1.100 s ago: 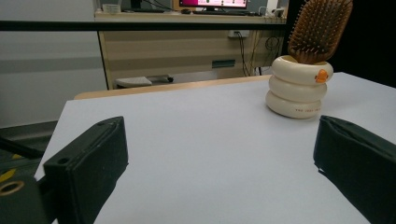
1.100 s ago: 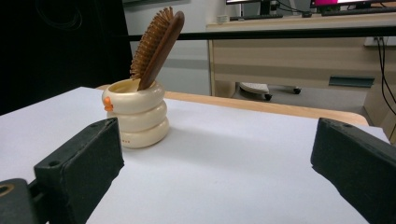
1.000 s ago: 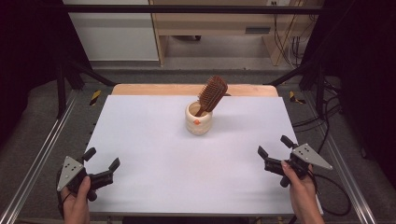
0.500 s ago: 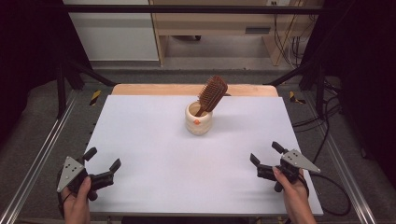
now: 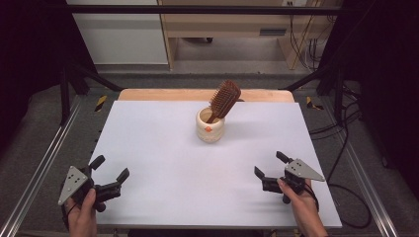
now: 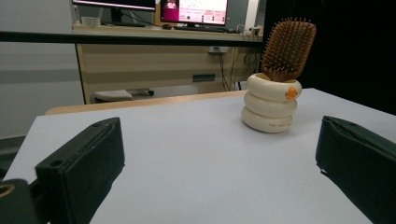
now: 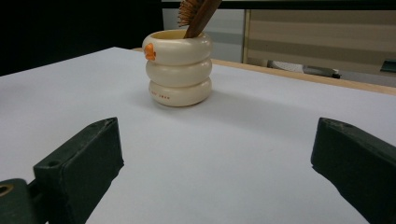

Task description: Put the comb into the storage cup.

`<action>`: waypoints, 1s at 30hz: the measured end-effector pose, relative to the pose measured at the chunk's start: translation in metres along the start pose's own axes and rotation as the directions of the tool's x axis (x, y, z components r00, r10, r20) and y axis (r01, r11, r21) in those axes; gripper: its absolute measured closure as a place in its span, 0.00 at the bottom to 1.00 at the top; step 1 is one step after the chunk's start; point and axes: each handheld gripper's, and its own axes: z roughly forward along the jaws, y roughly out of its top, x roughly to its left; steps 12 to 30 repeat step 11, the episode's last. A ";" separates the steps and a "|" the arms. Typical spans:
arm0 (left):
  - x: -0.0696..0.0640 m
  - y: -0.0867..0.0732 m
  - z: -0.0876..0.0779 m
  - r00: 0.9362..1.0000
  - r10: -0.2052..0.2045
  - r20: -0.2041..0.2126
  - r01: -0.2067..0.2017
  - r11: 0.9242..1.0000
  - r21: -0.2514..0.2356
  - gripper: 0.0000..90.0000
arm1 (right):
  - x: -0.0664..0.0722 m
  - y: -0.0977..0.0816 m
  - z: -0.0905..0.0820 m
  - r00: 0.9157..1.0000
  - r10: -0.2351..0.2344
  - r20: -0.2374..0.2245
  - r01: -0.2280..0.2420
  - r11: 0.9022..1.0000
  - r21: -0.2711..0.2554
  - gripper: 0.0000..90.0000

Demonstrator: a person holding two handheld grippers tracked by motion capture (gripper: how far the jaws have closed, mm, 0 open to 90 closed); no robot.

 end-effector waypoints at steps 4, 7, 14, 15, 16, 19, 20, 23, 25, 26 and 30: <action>-0.001 -0.001 0.002 1.000 -0.009 0.014 0.009 1.000 0.006 0.01 | 0.003 0.002 0.007 1.000 0.018 0.015 -0.017 1.000 -0.017 0.03; -0.002 -0.001 0.004 1.000 -0.010 0.013 0.010 1.000 0.015 0.01 | 0.010 0.007 0.013 1.000 0.012 0.013 -0.011 1.000 -0.029 0.03; -0.002 -0.001 0.004 1.000 -0.011 0.008 0.011 1.000 0.020 0.01 | 0.014 0.007 0.014 1.000 -0.007 0.002 0.007 1.000 -0.021 0.03; -0.002 -0.001 0.004 1.000 -0.011 0.008 0.011 1.000 0.020 0.01 | 0.014 0.007 0.014 1.000 -0.007 0.002 0.007 1.000 -0.021 0.03; -0.002 -0.001 0.004 1.000 -0.011 0.008 0.011 1.000 0.020 0.01 | 0.014 0.007 0.014 1.000 -0.007 0.002 0.007 1.000 -0.021 0.03; -0.002 -0.001 0.004 1.000 -0.011 0.008 0.011 1.000 0.020 0.01 | 0.014 0.007 0.014 1.000 -0.007 0.002 0.007 1.000 -0.021 0.03; -0.002 -0.001 0.004 1.000 -0.011 0.008 0.011 1.000 0.020 0.01 | 0.014 0.007 0.014 1.000 -0.007 0.002 0.007 1.000 -0.021 0.03; -0.002 -0.001 0.004 1.000 -0.011 0.008 0.011 1.000 0.020 0.01 | 0.014 0.007 0.014 1.000 -0.007 0.002 0.007 1.000 -0.021 0.03; -0.002 -0.001 0.004 1.000 -0.011 0.008 0.011 1.000 0.020 0.01 | 0.014 0.007 0.014 1.000 -0.007 0.002 0.007 1.000 -0.021 0.03; -0.002 -0.001 0.004 1.000 -0.011 0.008 0.011 1.000 0.020 0.01 | 0.014 0.007 0.014 1.000 -0.007 0.002 0.007 1.000 -0.021 0.03; -0.002 -0.001 0.004 1.000 -0.011 0.008 0.011 1.000 0.020 0.01 | 0.014 0.007 0.014 1.000 -0.007 0.002 0.007 1.000 -0.021 0.03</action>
